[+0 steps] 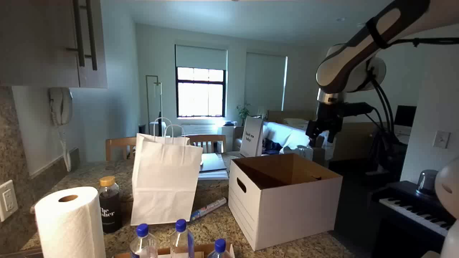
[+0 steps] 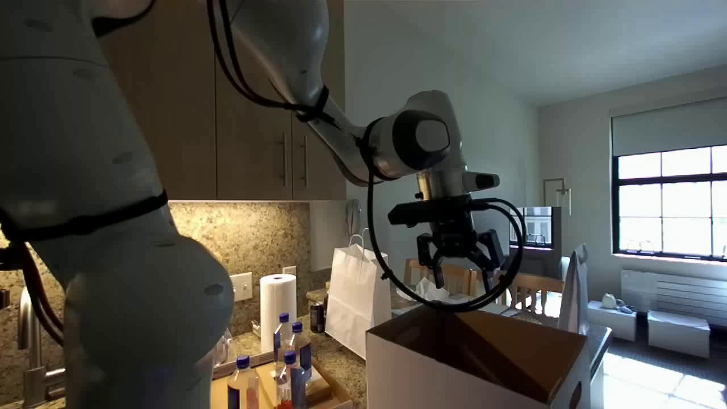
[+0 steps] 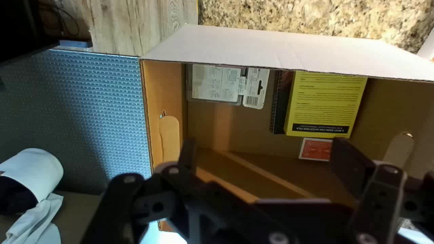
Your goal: Place four empty water bottles inside the white storage box on the right
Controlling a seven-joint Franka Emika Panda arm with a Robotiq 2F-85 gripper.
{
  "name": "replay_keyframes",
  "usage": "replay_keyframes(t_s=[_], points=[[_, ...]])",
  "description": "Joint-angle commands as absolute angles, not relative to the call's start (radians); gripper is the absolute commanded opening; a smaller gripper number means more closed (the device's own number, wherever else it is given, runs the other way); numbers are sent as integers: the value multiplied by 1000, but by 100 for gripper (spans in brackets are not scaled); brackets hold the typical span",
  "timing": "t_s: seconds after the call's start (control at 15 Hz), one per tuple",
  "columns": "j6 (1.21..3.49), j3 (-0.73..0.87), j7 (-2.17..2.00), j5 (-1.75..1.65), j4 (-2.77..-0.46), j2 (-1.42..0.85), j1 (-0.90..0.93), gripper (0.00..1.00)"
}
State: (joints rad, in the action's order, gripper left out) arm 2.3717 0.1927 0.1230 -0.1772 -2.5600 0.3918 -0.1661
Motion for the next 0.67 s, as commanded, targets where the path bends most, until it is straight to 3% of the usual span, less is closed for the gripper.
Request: replay_keyframes(t_s=[0.0,0.6], points=[[2370,185,127,-172,-2559,391,-174,100],[2284,1,155,-172,-2409,311,2,100]])
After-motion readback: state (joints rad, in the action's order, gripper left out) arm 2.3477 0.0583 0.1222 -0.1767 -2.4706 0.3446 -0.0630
